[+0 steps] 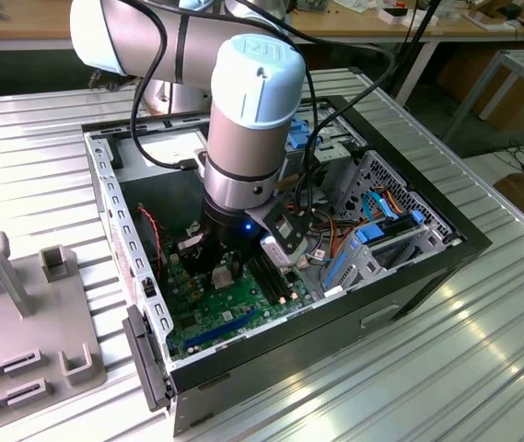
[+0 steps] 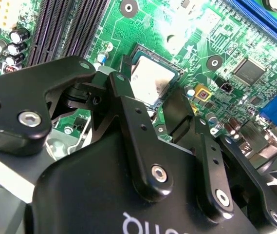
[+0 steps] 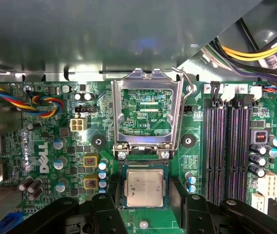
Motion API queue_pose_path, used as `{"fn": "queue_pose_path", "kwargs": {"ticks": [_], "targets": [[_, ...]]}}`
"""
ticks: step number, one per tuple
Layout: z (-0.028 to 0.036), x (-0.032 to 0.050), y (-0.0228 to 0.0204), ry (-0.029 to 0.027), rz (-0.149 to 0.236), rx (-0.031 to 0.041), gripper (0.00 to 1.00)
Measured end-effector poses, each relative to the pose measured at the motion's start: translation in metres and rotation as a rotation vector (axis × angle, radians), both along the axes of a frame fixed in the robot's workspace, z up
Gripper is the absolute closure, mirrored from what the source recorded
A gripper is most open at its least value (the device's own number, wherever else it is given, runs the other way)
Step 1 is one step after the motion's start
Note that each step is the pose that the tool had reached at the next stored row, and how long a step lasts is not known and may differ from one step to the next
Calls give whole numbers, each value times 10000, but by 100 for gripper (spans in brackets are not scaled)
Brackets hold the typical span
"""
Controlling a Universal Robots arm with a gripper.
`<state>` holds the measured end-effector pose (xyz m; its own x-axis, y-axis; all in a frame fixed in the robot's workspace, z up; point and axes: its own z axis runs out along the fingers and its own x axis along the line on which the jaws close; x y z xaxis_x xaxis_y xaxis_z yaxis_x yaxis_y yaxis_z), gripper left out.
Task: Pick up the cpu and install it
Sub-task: 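Place the cpu into insertion slot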
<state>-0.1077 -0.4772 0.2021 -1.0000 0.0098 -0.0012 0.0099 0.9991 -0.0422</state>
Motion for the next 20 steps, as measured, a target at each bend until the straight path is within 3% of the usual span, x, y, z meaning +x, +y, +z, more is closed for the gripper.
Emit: {"fn": "queue_pose_path", "kwargs": {"ticks": [10, 20], "targets": [[17, 0, -1, 19, 0, -3, 47], [-15, 2, 0, 18, 0, -1, 47]]}}
